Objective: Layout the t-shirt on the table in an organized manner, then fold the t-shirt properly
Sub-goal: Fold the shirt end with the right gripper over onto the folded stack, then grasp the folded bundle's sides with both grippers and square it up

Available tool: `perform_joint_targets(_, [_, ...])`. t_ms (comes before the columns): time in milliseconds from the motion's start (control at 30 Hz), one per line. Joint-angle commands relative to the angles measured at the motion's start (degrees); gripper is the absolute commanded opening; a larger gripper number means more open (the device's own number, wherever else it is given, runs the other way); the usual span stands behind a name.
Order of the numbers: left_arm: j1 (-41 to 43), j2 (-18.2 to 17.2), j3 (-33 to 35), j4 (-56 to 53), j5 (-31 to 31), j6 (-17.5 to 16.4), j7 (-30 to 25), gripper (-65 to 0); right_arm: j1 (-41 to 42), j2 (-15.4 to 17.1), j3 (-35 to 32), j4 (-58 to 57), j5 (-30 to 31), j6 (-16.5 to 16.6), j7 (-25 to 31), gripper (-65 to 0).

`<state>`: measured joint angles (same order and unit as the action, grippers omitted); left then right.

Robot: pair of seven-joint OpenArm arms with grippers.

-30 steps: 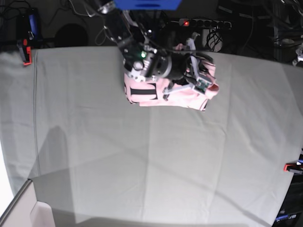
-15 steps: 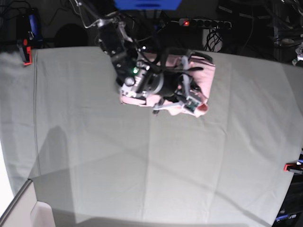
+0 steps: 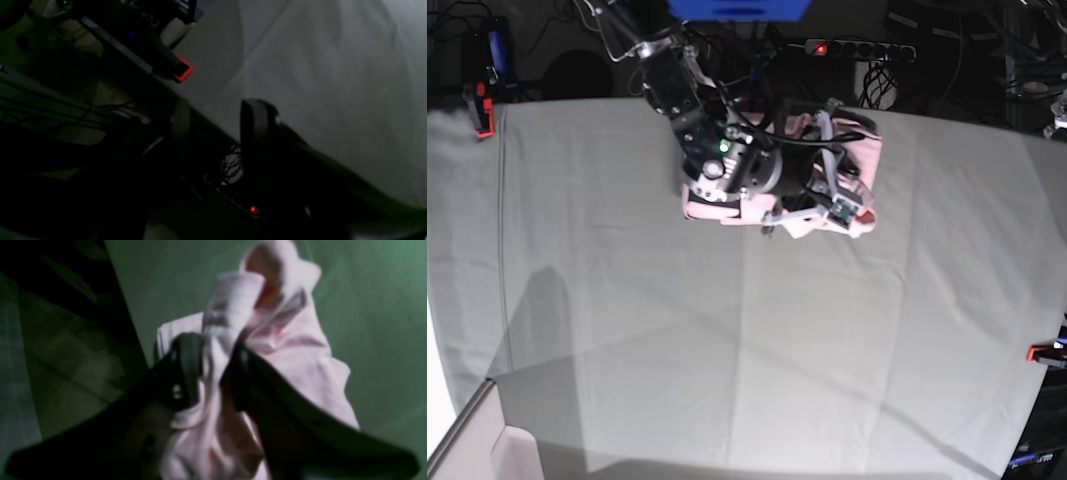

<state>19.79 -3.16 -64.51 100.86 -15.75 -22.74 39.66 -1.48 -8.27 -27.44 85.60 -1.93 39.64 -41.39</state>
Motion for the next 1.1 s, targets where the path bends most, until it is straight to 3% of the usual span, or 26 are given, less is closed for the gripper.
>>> perform_joint_targets(0, [0.2, -0.8, -0.2, 0.8, -0.6, -0.1, -1.4, -39.9, 0.7, -0.7, -0.1, 1.3, 1.1, 0.4, 1.1, -42.3])
perform_joint_targets(133, [0.1, -0.8, -0.2, 0.8, -0.6, -0.1, -1.4, -39.9, 0.6, -0.7, 0.1, 3.3, 1.2, 0.4, 0.7, -31.9])
perform_joint_targets(267, [0.1, -0.9, -0.1, 0.8, -0.6, -0.1, -1.4, -39.9, -2.2, -0.7, 0.1, 10.1, 1.2, 0.4, 0.6, -26.7])
perform_joint_targets(433, [-0.1, -0.6, 0.0, 0.8, -0.8, -0.1, -1.4, -39.9, -5.1, -0.7, 0.1, 19.8, 1.1, 0.4, 0.6, -26.3])
perform_joint_targets(600, [-1.5, -0.4, 0.4, 0.8, -0.8, -0.1, -1.3, -39.9, -6.4, -0.7, 3.0, 21.5, 1.0, 0.4, 0.6, -26.6])
perform_joint_targets(733, [-1.1, 0.0, 4.5, 1.0, -0.9, -0.1, -1.3, -39.8, -7.6, 0.5, 8.0, 21.5, 1.0, 0.4, 0.6, -26.6])
perform_joint_targets(967, [1.0, 6.4, 15.9, 3.5, -1.0, -0.2, -1.2, -39.6, -8.6, 3.5, 13.9, 21.6, 1.0, 0.4, 0.6, -26.6])
perform_joint_targets(1067, [2.7, 9.1, 22.6, 5.7, -1.0, -0.2, -1.2, -34.4, -8.9, 3.5, 17.4, 21.6, 1.0, 0.4, 0.7, -26.6])
